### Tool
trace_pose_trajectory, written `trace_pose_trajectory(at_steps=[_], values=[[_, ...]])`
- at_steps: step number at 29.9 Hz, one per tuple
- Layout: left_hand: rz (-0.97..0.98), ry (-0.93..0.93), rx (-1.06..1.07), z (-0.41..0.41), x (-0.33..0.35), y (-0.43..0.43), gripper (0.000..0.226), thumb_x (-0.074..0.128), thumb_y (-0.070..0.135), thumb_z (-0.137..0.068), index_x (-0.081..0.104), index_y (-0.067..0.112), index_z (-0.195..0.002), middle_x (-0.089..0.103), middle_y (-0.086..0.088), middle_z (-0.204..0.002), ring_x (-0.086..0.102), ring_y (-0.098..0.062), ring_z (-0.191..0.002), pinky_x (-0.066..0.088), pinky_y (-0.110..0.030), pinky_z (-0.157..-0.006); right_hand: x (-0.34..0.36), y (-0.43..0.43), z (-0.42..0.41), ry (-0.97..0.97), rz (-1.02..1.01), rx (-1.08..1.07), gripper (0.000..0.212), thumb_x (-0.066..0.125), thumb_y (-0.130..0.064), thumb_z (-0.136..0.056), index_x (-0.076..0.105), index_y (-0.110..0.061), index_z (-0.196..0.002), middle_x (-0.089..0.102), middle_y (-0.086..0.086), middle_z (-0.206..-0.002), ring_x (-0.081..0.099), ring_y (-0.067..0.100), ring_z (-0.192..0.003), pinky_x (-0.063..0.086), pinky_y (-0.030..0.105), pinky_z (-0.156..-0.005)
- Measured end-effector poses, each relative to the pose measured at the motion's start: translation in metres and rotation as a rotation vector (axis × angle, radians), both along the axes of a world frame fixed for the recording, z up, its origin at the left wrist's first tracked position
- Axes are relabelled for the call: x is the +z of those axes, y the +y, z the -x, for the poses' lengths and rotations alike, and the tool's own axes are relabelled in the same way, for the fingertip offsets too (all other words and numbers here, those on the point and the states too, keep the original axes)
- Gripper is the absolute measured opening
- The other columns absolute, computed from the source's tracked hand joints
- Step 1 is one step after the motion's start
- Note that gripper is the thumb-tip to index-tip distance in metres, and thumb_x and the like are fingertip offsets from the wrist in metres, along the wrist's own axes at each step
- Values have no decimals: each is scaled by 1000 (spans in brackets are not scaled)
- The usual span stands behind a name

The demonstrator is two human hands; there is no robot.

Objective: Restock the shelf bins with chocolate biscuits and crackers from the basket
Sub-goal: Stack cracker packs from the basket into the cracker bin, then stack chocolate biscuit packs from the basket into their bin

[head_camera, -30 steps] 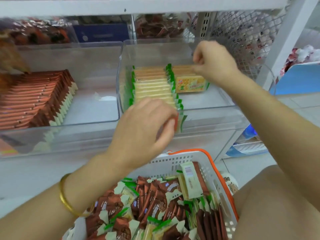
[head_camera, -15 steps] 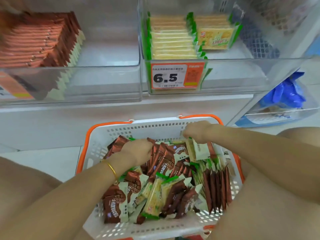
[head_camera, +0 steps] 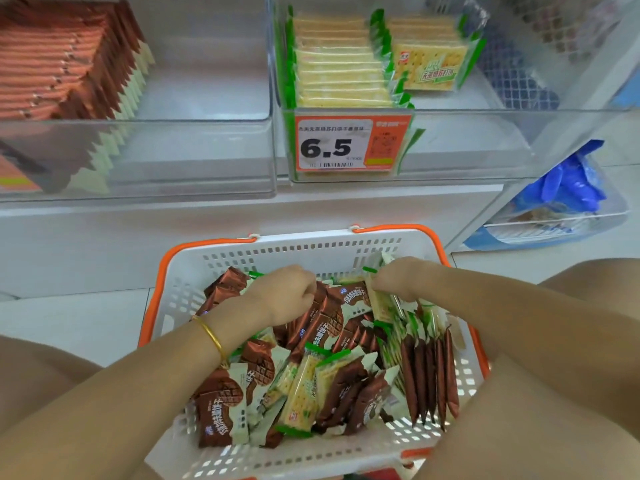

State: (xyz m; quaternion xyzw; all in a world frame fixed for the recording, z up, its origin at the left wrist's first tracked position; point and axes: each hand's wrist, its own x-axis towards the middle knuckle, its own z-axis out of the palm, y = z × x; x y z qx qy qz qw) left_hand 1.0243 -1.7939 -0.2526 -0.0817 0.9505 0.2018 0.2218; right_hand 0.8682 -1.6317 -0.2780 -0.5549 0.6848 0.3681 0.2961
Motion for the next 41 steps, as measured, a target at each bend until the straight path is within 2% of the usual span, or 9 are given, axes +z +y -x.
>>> trace_pose_trajectory(at_steps=[4,7,12,16,19,23,34,38,41], values=[[-147,68,119,2,11,-3,25,48,18,-96,58,12,-119,53,-6,-123,53,-18,-109,43,-28,-94,30,-11,3,-157,120,-149,7,49,-14,-89,54,-10,-88,52,3,-82,52,19,-77,39,27,-62],[-241,140,254,4,22,-9,41,55,17,-93,47,14,-134,46,-5,-137,51,-16,-118,41,-24,-90,60,-13,-3,-383,350,-329,24,52,-26,-91,48,-17,-70,49,0,-73,45,12,-66,35,26,-60],[-558,110,524,-6,39,-18,73,68,18,-86,27,15,-146,36,-7,-146,42,-20,-129,40,-28,-95,95,-8,-18,-771,598,-529,35,64,8,-77,49,-24,-75,62,1,-100,57,32,-95,47,46,-76],[-825,78,638,-14,53,-17,57,66,14,-87,40,10,-138,55,-11,-130,60,-22,-108,49,-25,-80,112,-10,-30,-998,622,-664,39,54,25,-75,42,-12,-75,59,7,-111,58,5,-102,44,10,-64],[-987,86,669,-19,61,-15,28,62,9,-88,56,5,-115,68,-17,-107,67,-28,-94,56,-38,-80,116,-12,-33,-1129,639,-692,42,50,29,-75,40,-11,-72,60,7,-108,58,-5,-91,41,10,-57],[-1031,123,713,-24,72,-14,19,59,6,-89,59,2,-108,69,-18,-99,66,-23,-80,56,-34,-73,112,-12,-30,-1244,740,-743,43,50,23,-75,47,-19,-69,69,2,-104,56,36,-95,41,31,-65],[-974,276,762,-31,100,-1,30,66,9,-85,56,4,-114,69,-17,-105,68,-23,-84,57,-31,-73,118,-10,-50,-1237,768,-1078,30,71,-6,-76,61,-18,-100,68,0,-93,62,17,-78,39,27,-60],[-1177,249,916,-39,109,6,19,64,6,-86,58,2,-103,70,-16,-100,68,-19,-84,58,-31,-76,122,-13,-62,-1314,884,-1280,25,59,11,-83,51,-11,-94,63,9,-92,63,20,-78,54,24,-57],[-1030,175,850,-49,110,9,17,66,5,-85,57,9,-99,71,-11,-101,69,-20,-89,56,-38,-83,122,-21,-75,-1411,922,-1368,33,57,15,-82,48,-8,-104,67,10,-92,69,19,-78,59,30,-67]])
